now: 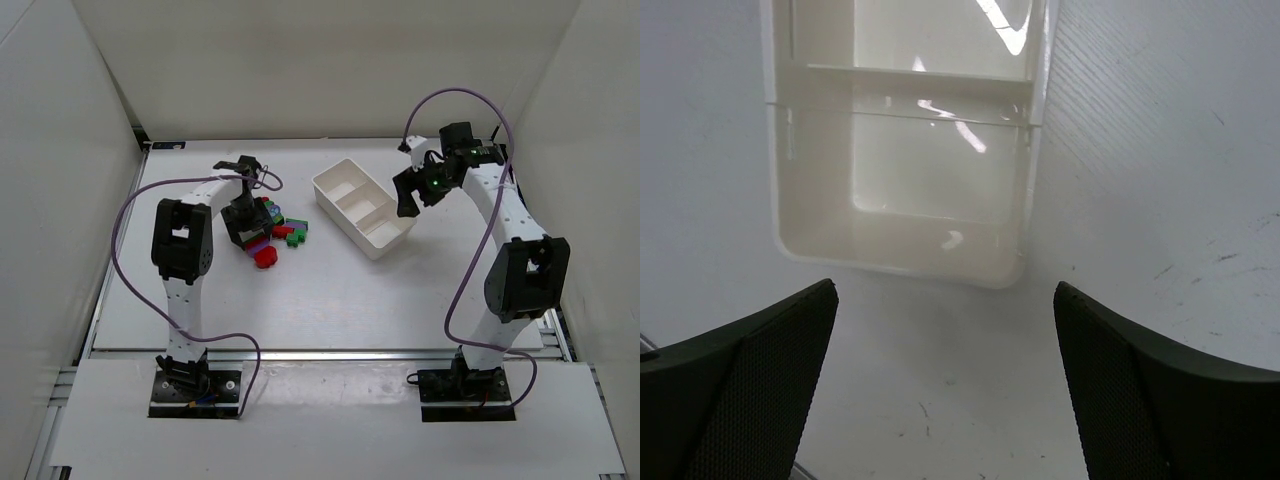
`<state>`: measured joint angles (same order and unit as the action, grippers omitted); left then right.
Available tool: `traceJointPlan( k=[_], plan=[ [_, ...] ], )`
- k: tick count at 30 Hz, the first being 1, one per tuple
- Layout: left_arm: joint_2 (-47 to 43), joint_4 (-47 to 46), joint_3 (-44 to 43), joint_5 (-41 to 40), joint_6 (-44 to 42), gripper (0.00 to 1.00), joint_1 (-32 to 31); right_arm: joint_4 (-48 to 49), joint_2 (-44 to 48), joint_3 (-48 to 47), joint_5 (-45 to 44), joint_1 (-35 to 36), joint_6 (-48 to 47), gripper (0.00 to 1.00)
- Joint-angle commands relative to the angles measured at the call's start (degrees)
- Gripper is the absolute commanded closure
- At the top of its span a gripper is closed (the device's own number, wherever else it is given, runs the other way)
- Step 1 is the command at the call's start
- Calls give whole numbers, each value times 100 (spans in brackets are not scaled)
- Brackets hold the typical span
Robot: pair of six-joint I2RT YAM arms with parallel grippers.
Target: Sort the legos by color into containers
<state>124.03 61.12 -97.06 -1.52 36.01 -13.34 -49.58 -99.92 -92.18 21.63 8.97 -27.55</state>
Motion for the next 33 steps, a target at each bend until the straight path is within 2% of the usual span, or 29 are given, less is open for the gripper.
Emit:
traceJointPlan(
  k=[1, 6, 7, 10, 12, 18, 20, 24, 33],
  plan=[
    [-493, -214, -67, 117, -32, 78, 121, 19, 69, -361, 472, 96, 65, 9],
    [-1019, -688, -340, 845, 19, 86, 560, 290, 17, -572, 1798, 342, 469, 12],
    [-1073, -829, -375, 951, 72, 90, 761, 378, -18, -608, 1966, 420, 766, 12],
    [-1205, -953, -515, 1258, 248, 90, 1078, 940, -150, -696, 2574, 657, 1424, 11],
    [-1240, -953, -604, 1487, 415, 90, 1184, 1546, -203, -687, 2479, 833, 1725, 7],
    [-1223, -962, -1008, 1917, 697, 90, 1457, 2557, -492, -1002, 1696, 1730, 1997, 9],
    [-1205, -1058, -1043, 2111, 802, 90, 1484, 2594, -861, -1292, 1844, 1889, 2270, 10],
    [-1223, -1217, -1061, 2586, 987, 90, 1493, 3347, -1363, -1810, 2161, 2082, 3437, 10],
    [-1416, -1322, -1070, 3079, 1128, 90, 1484, 3789, -2497, -2901, 2354, 2275, 4837, 11]
  ],
)
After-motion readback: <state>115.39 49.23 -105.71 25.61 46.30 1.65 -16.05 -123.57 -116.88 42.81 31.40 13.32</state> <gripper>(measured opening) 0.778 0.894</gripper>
